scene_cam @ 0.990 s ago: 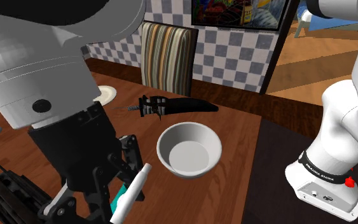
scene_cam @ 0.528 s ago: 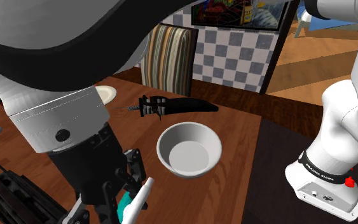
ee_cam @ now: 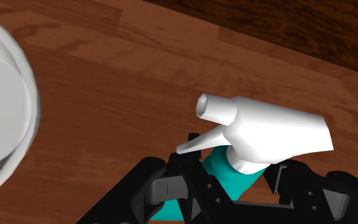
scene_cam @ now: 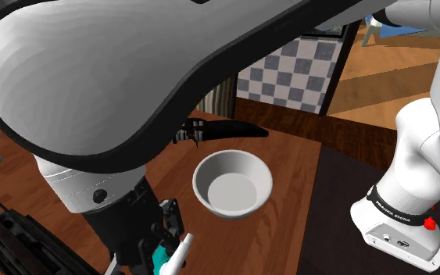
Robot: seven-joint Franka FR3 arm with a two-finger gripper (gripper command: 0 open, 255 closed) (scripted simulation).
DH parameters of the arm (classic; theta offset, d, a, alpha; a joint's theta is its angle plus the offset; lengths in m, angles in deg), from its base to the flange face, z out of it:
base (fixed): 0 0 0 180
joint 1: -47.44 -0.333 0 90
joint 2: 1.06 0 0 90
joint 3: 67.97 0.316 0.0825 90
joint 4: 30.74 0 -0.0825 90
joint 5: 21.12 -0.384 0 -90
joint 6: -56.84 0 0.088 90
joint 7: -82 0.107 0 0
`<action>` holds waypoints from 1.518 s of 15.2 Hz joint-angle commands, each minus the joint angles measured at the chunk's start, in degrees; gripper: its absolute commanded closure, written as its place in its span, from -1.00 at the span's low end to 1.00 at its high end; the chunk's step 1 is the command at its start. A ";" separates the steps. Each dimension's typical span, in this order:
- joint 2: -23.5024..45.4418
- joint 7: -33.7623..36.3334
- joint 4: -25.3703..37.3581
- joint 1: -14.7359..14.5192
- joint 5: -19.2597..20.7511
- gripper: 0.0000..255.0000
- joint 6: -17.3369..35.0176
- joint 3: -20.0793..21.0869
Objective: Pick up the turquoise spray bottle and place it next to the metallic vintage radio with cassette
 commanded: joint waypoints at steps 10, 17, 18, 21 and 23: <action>2.45 -1.98 -5.09 -0.33 0.28 1.00 7.22 -0.28; 3.40 -2.46 -6.12 -0.46 0.40 1.00 9.12 -0.37; 3.41 -2.46 -6.12 -0.46 0.40 1.00 9.12 -0.36; 3.37 -2.37 -6.01 -0.48 0.41 -1.00 8.99 -0.34; 3.38 -2.43 -6.05 -0.45 0.42 -1.00 9.03 -0.36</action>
